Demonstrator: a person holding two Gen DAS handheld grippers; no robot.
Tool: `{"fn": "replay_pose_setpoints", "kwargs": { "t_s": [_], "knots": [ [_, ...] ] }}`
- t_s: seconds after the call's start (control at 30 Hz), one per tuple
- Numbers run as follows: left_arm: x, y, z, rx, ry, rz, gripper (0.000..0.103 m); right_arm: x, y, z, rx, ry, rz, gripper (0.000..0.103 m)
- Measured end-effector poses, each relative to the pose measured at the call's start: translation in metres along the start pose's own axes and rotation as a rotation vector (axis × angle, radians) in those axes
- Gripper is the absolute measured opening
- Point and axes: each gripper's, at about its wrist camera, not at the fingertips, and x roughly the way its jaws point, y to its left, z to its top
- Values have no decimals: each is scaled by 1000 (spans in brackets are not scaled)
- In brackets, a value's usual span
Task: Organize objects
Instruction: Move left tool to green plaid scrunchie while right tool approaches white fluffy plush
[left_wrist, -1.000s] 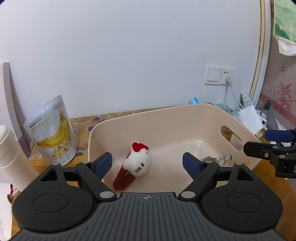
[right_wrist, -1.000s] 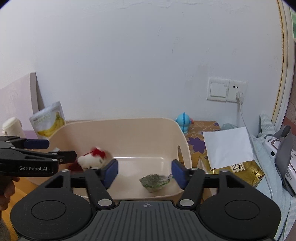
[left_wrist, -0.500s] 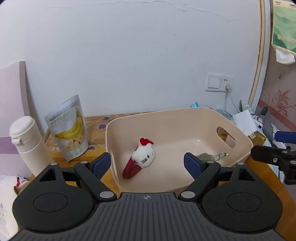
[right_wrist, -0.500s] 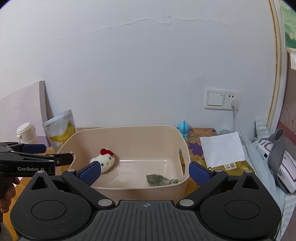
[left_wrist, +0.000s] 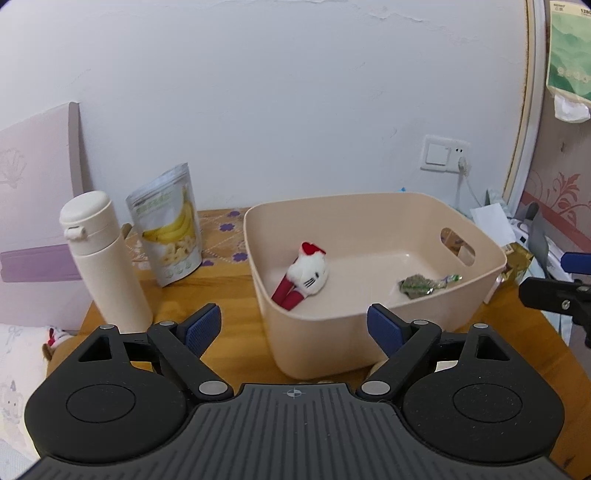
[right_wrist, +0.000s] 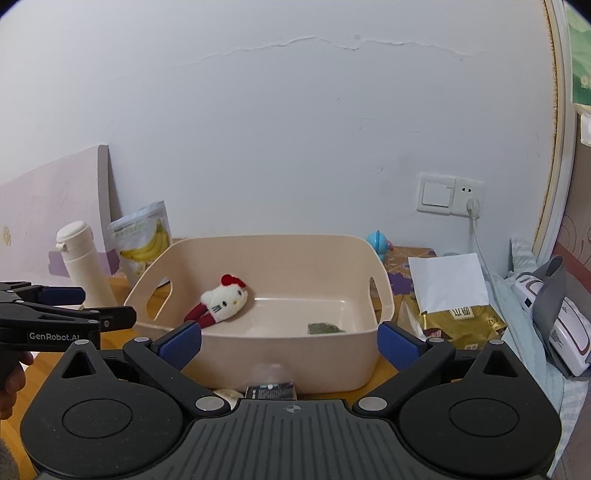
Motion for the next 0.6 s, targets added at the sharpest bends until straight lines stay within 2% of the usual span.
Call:
{"fn": "replay_pose_setpoints", "kwargs": {
  "t_s": [0.33,0.6],
  "knots": [
    [-9,5,-23,3,33,5,88,-11,3,-19,15,27,-3,103],
    [-6,6,-42,2,72,-4,88,-6,7,-39,18,92,9,103]
  ]
}}
